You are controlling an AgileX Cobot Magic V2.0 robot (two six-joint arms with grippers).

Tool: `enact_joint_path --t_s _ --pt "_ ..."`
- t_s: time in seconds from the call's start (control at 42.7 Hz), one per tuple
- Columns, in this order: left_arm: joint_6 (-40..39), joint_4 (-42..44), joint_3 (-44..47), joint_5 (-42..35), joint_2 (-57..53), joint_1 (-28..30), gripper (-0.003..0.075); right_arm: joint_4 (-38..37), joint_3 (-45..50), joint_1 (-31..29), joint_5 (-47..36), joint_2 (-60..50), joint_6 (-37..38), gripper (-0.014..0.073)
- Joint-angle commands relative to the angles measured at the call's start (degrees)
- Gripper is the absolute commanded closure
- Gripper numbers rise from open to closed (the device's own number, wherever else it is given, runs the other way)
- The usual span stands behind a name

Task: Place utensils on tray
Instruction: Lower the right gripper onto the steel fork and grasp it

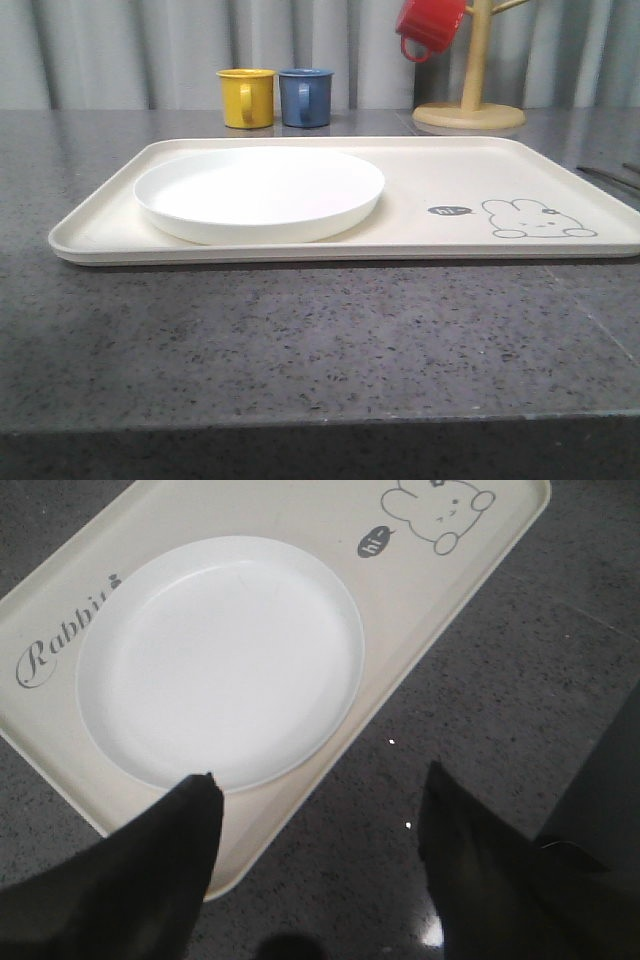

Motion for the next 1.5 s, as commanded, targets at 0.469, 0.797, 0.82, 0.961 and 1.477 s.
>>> enact_joint_path --t_s 0.469,0.797,0.82,0.961,1.477 --pt "-1.66 0.89 5.95 -4.62 -11.57 -0.63 0.0303 -2.68 -15.94 -0.17 10.88 15.37 -2.32 0.0097" --pt "-1.66 0.89 5.95 -4.62 -11.23 -0.63 0.0303 -0.93 -27.60 -0.17 14.11 34.77 -2.63 0.0200" --pt "-1.66 0.89 5.95 -4.62 -11.23 -0.63 0.0303 -0.93 -28.56 -0.17 14.20 35.94 -2.63 0.0200" --pt "-1.66 0.89 5.95 -4.62 -11.23 -0.63 0.0303 -0.77 -32.78 -0.17 15.68 43.51 -2.74 0.0200" --pt "-1.66 0.89 5.95 -4.62 -11.23 -0.63 0.0303 -0.64 -40.86 -0.17 19.00 59.25 -3.19 0.0247"
